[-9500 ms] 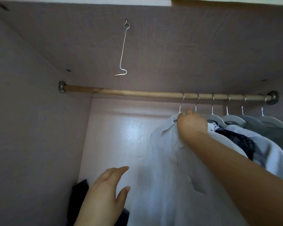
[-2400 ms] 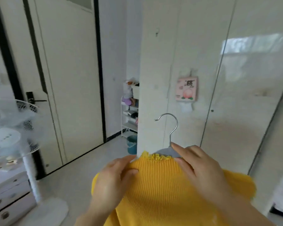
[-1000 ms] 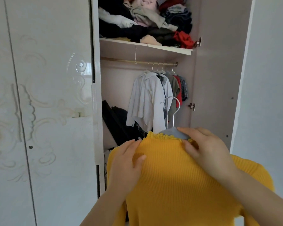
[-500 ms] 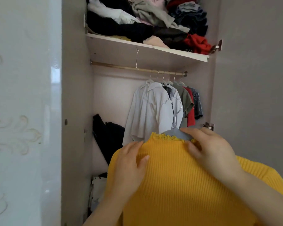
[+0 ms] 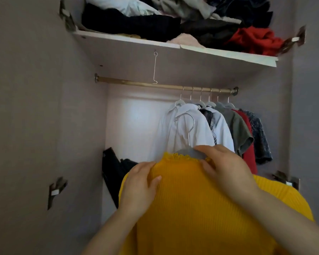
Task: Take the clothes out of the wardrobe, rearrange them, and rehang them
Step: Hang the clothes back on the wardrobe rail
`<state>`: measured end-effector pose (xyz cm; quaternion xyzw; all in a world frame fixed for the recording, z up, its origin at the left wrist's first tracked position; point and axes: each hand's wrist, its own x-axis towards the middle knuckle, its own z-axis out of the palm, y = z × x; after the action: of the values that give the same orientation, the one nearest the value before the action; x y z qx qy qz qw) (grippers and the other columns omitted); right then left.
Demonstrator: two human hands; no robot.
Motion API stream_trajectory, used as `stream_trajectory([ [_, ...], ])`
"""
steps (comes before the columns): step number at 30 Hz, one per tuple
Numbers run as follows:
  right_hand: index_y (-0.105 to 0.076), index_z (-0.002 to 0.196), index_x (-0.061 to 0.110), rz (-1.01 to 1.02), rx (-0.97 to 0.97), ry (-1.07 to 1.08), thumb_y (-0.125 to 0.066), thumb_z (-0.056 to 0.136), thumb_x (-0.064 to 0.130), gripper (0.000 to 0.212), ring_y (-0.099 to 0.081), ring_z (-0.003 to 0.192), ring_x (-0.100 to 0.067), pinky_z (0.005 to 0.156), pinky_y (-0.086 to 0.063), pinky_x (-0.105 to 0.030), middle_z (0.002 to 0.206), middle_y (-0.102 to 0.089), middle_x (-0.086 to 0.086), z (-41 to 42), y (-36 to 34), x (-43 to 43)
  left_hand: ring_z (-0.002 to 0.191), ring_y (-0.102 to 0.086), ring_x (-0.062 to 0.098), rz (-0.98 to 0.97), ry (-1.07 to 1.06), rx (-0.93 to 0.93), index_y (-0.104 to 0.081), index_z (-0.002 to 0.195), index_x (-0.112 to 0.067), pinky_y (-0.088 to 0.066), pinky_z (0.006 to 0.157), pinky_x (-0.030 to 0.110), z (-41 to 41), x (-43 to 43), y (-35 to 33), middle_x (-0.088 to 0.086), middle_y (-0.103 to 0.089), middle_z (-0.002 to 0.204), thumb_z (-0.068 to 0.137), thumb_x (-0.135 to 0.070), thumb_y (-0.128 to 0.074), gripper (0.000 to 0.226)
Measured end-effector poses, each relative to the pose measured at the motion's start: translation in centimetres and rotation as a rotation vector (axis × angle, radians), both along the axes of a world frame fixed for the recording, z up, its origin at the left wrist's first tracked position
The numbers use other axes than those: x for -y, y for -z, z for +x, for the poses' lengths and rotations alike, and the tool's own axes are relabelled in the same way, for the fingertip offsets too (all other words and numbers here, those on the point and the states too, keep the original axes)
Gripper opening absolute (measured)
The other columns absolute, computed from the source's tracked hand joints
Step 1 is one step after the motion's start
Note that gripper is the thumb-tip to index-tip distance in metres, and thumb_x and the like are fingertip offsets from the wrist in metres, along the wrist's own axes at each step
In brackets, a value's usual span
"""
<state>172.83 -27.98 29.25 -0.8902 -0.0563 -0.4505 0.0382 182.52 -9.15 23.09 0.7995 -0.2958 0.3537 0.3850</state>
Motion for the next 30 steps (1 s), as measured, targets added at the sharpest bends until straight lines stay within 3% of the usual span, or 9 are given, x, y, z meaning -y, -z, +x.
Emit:
stream_trajectory([
  [10, -0.038, 0.136, 0.036, -0.118, -0.026, 0.081, -0.039, 0.095, 0.029, 0.041, -0.053, 0.106, -0.022, 0.079, -0.046, -0.034, 0.117, -0.051, 0.001, 15.1, -5.8, 2.1, 0.122, -0.041, 0.013, 0.077, 0.000, -0.033, -0.041, 0.136, -0.023, -0.033, 0.102, 0.026, 16.4, 2.9, -6.0, -0.003, -0.046, 0.133, 0.090, -0.035, -0.056, 0.050],
  [15, -0.039, 0.134, 0.030, -0.151, 0.029, 0.183, -0.041, 0.095, 0.021, 0.040, -0.054, 0.105, -0.027, 0.078, -0.047, -0.037, 0.117, -0.052, -0.004, 21.7, -10.2, 2.8, 0.126, -0.040, 0.014, 0.095, -0.037, -0.013, -0.038, 0.138, -0.023, -0.030, 0.102, 0.023, 22.7, 3.7, -10.6, -0.001, -0.041, 0.139, 0.090, -0.035, -0.056, 0.053],
  [22, -0.045, 0.128, 0.022, -0.131, 0.088, 0.256, -0.040, 0.091, 0.006, 0.041, -0.055, 0.104, -0.035, 0.078, -0.045, -0.038, 0.116, -0.055, -0.013, 29.4, -16.1, 3.9, 0.130, -0.037, 0.019, 0.221, -0.143, 0.074, -0.032, 0.141, -0.026, -0.031, 0.107, 0.035, 27.0, 5.4, -14.6, 0.001, -0.037, 0.142, 0.090, -0.040, -0.054, 0.058],
  [26, -0.058, 0.116, 0.015, -0.133, 0.047, 0.320, -0.040, 0.088, -0.001, 0.037, -0.058, 0.103, -0.034, 0.082, -0.047, -0.036, 0.115, -0.059, -0.015, 33.3, -19.2, 4.5, 0.130, -0.035, 0.015, 0.213, -0.177, 0.159, -0.030, 0.141, -0.030, -0.031, 0.107, 0.031, 28.0, 5.3, -15.9, -0.004, -0.036, 0.143, 0.090, -0.041, -0.053, 0.057],
  [30, -0.059, 0.119, 0.011, -0.126, 0.060, 0.369, -0.038, 0.091, -0.003, 0.038, -0.057, 0.107, -0.034, 0.086, -0.048, -0.038, 0.120, -0.055, -0.016, 36.3, -21.0, 5.2, 0.131, -0.034, 0.011, 0.192, -0.193, 0.181, -0.028, 0.141, -0.034, -0.030, 0.106, 0.026, 29.2, 5.0, -16.4, -0.009, -0.033, 0.144, 0.090, -0.043, -0.052, 0.056],
])
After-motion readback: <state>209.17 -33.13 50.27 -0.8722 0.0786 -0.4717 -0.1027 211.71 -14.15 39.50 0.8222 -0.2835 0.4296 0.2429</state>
